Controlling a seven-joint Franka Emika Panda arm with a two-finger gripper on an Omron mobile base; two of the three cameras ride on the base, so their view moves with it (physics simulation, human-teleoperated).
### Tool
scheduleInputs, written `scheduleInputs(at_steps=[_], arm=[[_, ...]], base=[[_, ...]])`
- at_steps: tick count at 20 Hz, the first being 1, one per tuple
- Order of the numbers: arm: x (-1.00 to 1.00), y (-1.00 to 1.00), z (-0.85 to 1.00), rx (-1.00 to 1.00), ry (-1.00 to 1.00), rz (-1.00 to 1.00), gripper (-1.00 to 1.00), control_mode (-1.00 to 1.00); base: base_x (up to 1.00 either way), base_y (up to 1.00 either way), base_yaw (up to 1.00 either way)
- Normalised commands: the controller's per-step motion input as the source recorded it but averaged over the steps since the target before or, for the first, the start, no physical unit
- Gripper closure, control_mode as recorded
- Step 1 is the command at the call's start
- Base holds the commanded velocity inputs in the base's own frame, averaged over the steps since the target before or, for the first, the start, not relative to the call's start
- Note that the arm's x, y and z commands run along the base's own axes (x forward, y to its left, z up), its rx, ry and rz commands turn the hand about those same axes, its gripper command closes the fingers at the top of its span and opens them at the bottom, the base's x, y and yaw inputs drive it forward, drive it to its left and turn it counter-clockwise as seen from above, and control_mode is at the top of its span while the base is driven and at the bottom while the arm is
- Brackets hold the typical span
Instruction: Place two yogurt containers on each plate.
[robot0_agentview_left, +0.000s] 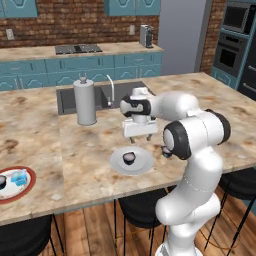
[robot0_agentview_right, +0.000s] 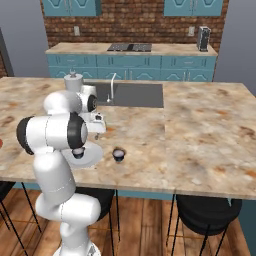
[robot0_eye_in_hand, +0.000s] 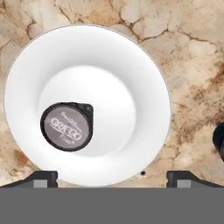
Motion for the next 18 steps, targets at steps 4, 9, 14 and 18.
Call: scheduleInputs(at_steps=[4,9,14,18], arm=[[-0.06,-0.99,0.31,-0.07,0.09,0.0,-1.0,-1.0],[-0.22,-0.97,-0.09,-0.01,-0.02,-0.01,-1.0,-1.0],[-0.1,-0.56,-0.29,-0.02,-0.01,0.21,-1.0,-1.0],[0.15,-0.34,-0.16,0.02,-0.06,0.29,-1.0,-1.0]], base=[[0.0,0.0,0.0],[0.0,0.0,0.0],[0.0,0.0,0.0],[0.0,0.0,0.0]])
